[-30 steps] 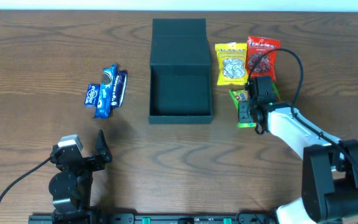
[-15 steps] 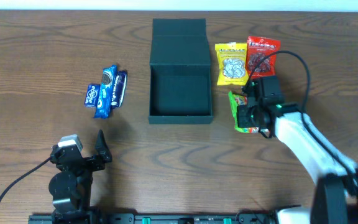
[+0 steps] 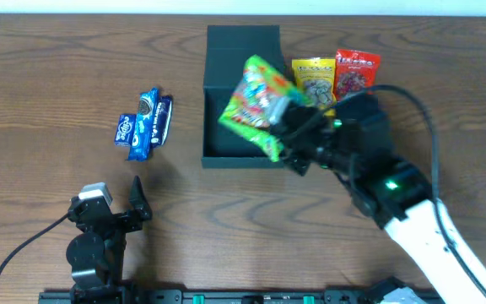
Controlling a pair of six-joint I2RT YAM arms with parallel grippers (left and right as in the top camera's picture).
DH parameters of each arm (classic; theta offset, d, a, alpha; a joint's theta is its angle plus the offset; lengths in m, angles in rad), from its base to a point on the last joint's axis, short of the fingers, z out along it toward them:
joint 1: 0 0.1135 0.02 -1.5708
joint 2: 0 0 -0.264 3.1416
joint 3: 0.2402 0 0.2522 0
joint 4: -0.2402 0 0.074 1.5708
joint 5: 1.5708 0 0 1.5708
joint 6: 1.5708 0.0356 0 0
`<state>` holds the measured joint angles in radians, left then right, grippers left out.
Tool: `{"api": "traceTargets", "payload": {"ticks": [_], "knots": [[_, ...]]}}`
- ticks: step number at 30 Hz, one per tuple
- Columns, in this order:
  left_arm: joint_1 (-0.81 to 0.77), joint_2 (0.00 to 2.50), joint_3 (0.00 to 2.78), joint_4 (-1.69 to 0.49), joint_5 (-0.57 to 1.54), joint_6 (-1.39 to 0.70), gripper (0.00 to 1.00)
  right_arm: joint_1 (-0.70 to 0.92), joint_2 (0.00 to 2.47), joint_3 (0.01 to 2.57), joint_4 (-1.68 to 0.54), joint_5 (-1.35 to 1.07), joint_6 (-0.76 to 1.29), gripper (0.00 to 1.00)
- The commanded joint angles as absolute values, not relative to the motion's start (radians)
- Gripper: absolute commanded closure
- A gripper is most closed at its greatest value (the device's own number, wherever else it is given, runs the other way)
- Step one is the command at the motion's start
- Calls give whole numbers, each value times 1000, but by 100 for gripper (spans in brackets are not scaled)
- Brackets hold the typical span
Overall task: Pack container
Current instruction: 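Reach right gripper to the green Haribo bag and grasp it, then carry the Haribo bag left and lower it into the black box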
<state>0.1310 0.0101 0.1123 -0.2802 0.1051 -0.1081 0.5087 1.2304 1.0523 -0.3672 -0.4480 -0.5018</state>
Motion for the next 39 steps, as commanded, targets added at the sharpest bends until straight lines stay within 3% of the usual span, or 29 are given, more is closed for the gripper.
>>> {"api": "traceTargets", "payload": {"ticks": [1, 9, 16, 17, 18, 25, 31, 32, 33, 35, 36, 37, 39], "knots": [[136, 4, 89, -289, 112, -112, 5, 545, 1325, 1052, -326, -491, -683, 99], [136, 4, 89, -289, 112, -112, 5, 558, 1575, 1052, -184, -490, -749, 99], [136, 4, 89, -289, 112, -112, 5, 558, 1629, 1052, -156, -488, -749, 99], [136, 4, 89, -289, 112, -112, 5, 558, 1629, 1052, -154, -479, -742, 77], [136, 4, 89, -289, 112, -112, 5, 558, 1628, 1053, -144, -456, -696, 1], [136, 4, 89, -289, 112, -112, 5, 553, 1516, 1053, -118, -392, -429, 1], [136, 4, 89, -289, 112, -112, 5, 553, 1434, 1053, -217, -393, -371, 1], [136, 4, 89, -289, 112, -112, 5, 553, 1443, 1052, -237, -393, -375, 8], [136, 4, 89, -289, 112, -112, 5, 553, 1456, 1052, -249, -393, -375, 27], [136, 4, 89, -289, 112, -112, 5, 553, 1499, 1052, -237, -395, -374, 78], [136, 4, 89, -289, 112, -112, 5, 553, 1524, 1052, -220, -400, -371, 94], [136, 4, 89, -289, 112, -112, 5, 554, 1552, 1052, -196, -406, -358, 99], [136, 4, 89, -289, 112, -112, 5, 556, 1624, 1052, -138, -408, -319, 99]]}}
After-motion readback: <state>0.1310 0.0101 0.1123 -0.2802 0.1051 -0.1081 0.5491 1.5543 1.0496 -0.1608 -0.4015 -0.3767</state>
